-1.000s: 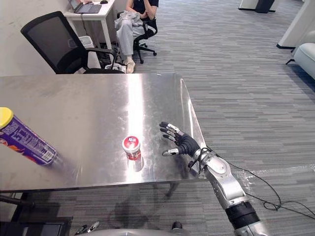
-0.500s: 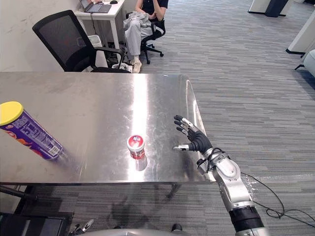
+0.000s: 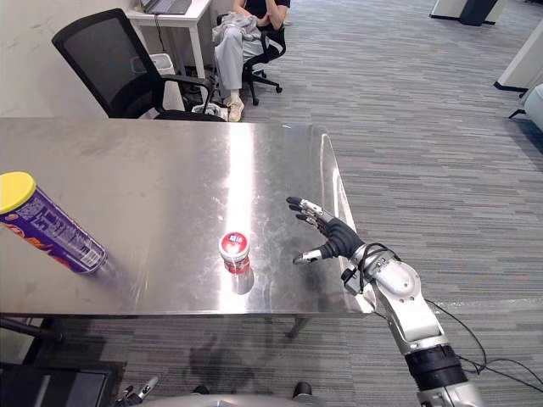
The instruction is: Put the gum and the chips on the shelf.
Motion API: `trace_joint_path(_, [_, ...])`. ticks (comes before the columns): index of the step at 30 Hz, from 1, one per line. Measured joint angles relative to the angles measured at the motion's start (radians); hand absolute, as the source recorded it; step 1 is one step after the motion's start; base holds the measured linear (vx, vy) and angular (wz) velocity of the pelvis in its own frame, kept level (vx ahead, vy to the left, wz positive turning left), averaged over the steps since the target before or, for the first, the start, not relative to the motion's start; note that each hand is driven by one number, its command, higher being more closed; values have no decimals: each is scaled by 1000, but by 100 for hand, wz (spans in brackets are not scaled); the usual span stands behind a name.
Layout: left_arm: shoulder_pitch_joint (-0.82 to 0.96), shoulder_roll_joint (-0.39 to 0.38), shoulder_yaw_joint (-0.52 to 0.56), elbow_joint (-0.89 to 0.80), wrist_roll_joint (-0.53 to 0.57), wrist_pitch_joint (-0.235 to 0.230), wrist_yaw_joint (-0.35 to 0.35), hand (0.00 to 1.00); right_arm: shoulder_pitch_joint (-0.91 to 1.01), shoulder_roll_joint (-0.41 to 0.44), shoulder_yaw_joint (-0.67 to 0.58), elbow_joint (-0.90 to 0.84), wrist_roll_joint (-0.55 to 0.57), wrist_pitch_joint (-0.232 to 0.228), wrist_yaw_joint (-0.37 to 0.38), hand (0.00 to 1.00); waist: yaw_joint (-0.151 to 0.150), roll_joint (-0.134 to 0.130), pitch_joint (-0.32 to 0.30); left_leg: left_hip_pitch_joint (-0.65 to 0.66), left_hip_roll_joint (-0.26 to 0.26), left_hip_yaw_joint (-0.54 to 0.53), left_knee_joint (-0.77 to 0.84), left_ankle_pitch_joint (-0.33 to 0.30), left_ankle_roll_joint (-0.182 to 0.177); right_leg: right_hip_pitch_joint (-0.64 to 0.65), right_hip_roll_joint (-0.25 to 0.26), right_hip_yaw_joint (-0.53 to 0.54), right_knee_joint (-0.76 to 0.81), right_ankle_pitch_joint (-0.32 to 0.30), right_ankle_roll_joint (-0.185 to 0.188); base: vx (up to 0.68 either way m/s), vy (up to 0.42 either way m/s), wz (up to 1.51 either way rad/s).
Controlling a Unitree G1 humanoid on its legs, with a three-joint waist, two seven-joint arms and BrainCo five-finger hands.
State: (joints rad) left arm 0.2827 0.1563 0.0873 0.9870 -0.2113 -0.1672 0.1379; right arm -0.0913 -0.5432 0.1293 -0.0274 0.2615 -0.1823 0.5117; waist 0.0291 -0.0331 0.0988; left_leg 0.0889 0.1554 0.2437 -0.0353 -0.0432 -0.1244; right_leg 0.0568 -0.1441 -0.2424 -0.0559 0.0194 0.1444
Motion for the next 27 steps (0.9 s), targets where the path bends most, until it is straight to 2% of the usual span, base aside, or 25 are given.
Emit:
trace_joint_path(11, [-1,0,-1,0,-1,-1,-7,0,-37,-3,86,-1,0,1,34,0,2,5,6,-7,3,-9,1,0,0,1,-1,-16,0,0,0,0,0,2])
trace_joint_path(27, [-3,0,-1,-1,-9,1,-8,0,-84,13,158,1,0,4,14,0,13,13,22,-12,4,-18,3,1,0,3,-1,-30,0,0,1,1,1,1])
